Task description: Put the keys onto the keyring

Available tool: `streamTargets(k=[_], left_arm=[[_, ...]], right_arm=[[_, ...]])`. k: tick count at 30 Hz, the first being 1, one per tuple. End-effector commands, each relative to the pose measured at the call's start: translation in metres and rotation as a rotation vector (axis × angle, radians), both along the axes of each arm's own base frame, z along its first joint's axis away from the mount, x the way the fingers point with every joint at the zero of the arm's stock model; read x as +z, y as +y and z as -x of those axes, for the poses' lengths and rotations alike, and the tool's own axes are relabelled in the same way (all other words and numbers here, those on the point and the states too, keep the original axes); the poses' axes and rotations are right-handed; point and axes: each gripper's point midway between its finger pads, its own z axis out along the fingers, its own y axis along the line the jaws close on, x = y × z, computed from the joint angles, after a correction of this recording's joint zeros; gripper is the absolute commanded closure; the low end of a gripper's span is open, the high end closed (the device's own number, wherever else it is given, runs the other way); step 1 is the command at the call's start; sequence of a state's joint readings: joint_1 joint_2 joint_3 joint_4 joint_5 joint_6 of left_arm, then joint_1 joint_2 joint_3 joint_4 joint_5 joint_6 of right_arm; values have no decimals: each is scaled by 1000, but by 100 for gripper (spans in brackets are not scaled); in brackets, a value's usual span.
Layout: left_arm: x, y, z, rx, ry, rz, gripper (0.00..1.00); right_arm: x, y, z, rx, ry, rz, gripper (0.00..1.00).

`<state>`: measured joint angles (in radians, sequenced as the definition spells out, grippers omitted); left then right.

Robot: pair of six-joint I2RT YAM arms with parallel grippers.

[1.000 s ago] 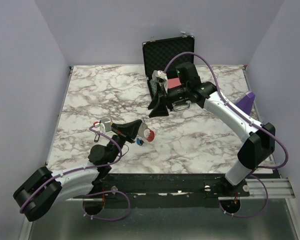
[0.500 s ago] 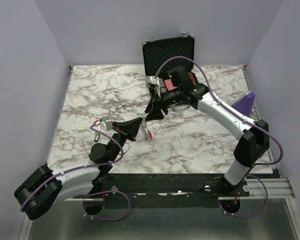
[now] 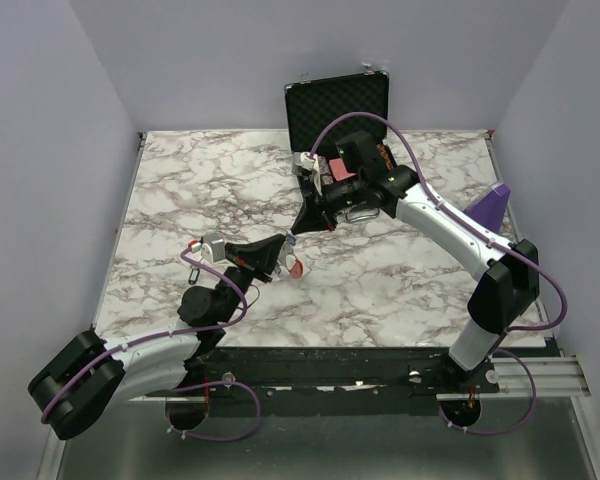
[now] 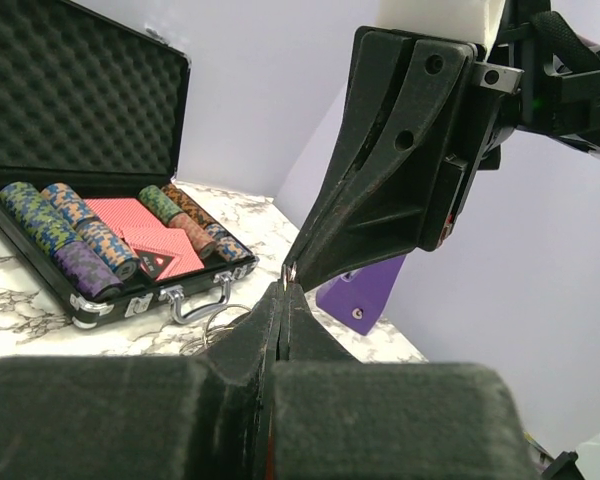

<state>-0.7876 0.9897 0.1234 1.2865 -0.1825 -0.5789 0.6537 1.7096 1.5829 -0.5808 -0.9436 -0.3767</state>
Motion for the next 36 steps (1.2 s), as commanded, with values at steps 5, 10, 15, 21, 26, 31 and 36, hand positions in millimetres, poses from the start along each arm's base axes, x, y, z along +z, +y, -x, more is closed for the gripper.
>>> streamTargets(k=[5, 10, 15, 21, 26, 31, 36], left_arm=[[83, 25, 25, 9, -256, 221, 100], [84, 28, 26, 26, -268, 215, 100], [84, 29, 26, 33, -273, 214, 100], [87, 32, 26, 45, -286, 212, 100], [87, 32, 27, 41, -291, 209, 100], [86, 30, 32, 11, -315, 188, 100], [79, 24, 45, -87, -347, 139, 100]], right_arm=[[0, 3, 5, 27, 10, 5, 99], [-2, 4, 16, 61, 31, -5, 99], [-2, 6, 29, 104, 54, -27, 99], [-4, 7, 41, 142, 67, -39, 99], [-4, 9, 48, 162, 80, -48, 99], [7, 6, 50, 176, 56, -58, 79], [31, -12, 51, 205, 20, -99, 63]])
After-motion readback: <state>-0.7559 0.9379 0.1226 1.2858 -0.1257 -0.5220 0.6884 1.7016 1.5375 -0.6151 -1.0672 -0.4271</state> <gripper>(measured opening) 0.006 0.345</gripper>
